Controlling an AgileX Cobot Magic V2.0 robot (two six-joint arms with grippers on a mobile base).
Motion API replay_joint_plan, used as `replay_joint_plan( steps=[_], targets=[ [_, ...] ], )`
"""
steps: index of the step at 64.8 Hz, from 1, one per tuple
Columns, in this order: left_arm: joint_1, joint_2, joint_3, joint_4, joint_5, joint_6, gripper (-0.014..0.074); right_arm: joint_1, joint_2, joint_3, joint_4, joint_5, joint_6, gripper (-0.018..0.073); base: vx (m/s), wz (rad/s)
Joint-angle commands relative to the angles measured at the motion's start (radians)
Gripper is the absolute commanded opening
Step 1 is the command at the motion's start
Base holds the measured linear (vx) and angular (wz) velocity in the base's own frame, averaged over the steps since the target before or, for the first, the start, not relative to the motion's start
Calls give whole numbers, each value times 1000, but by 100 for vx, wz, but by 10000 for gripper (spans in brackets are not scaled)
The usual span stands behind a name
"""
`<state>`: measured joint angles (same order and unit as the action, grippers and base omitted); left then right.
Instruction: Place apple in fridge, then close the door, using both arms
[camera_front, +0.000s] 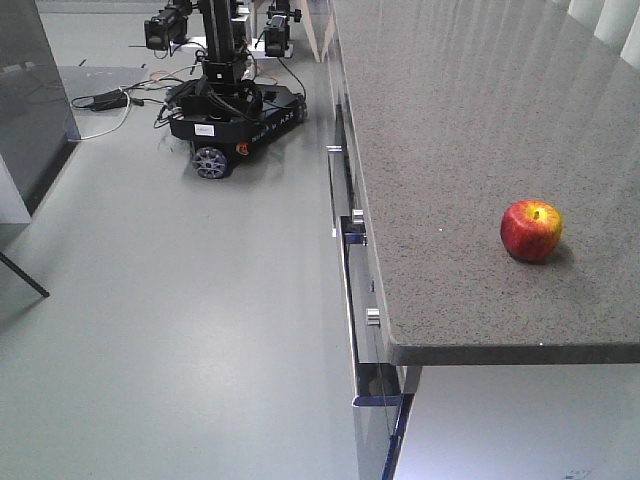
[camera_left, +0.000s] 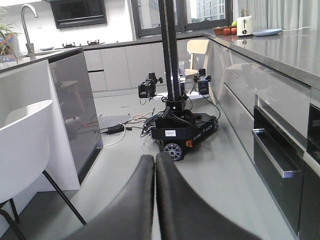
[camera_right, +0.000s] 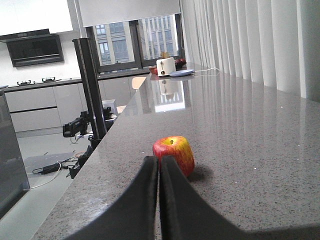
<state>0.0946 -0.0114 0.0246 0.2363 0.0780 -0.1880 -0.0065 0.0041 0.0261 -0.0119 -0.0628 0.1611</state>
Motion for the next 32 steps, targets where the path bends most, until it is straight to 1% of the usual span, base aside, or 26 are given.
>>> replay_joint_plan(
  steps=[1,32],
  targets=[
    [-6,-16,29,-8,-69,-10,-6,-4,11,1,-10,-72,-3,-2,0,0],
    [-6,-16,29,-8,-69,-10,-6,-4,11,1,-10,-72,-3,-2,0,0]
  ],
)
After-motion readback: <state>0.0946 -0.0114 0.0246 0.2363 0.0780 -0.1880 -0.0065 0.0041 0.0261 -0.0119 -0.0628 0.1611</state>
